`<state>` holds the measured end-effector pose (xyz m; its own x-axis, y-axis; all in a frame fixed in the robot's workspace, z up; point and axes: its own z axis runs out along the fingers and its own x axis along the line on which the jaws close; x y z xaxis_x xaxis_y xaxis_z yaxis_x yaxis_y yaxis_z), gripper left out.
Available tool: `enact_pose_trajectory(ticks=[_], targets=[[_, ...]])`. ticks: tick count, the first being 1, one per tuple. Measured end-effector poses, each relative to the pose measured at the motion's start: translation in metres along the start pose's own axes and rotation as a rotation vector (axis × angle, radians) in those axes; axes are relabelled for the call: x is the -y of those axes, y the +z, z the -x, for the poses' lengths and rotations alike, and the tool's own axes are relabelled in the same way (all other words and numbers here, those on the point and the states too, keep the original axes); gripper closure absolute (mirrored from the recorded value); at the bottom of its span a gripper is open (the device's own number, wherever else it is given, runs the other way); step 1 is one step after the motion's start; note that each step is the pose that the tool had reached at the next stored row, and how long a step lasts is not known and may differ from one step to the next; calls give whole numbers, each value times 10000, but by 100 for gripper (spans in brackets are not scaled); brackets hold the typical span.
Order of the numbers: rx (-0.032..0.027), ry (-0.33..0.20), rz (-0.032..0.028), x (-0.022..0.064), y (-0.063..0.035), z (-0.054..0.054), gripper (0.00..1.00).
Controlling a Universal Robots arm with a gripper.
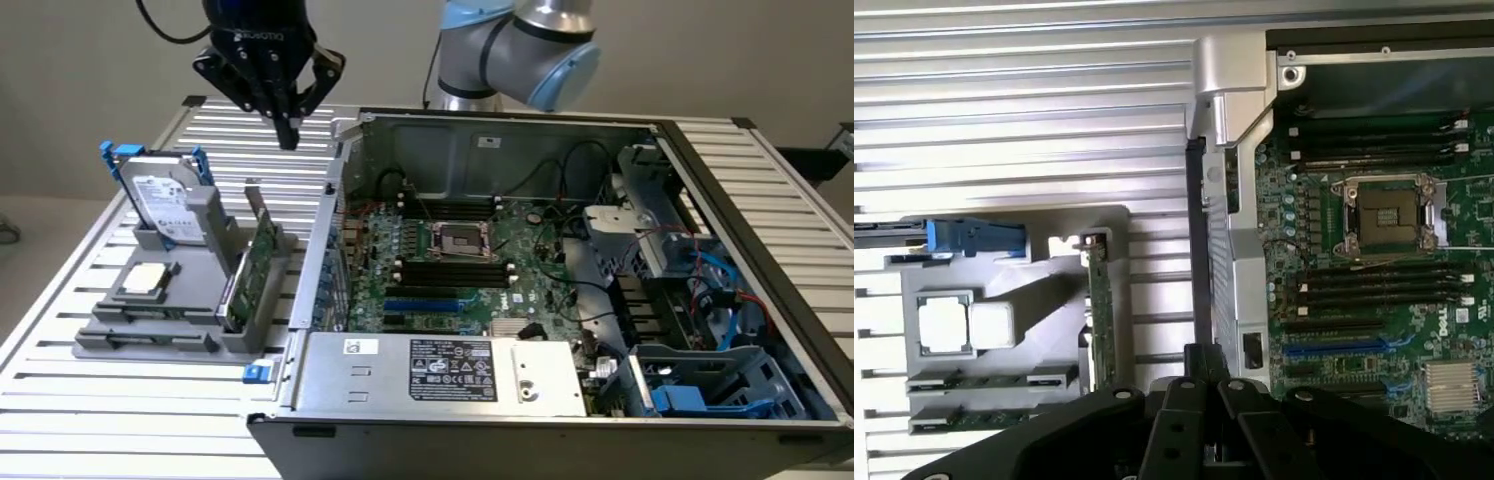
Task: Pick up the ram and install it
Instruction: 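Reach for the ram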
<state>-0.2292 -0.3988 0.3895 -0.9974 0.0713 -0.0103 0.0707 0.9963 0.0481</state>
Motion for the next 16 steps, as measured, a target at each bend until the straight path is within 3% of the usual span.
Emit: enact_pose_trajectory(ticks=[4,16], targets=[[-88,4,-7,14,22,-183,89],[-90,4,-7,68,115,-726,89]])
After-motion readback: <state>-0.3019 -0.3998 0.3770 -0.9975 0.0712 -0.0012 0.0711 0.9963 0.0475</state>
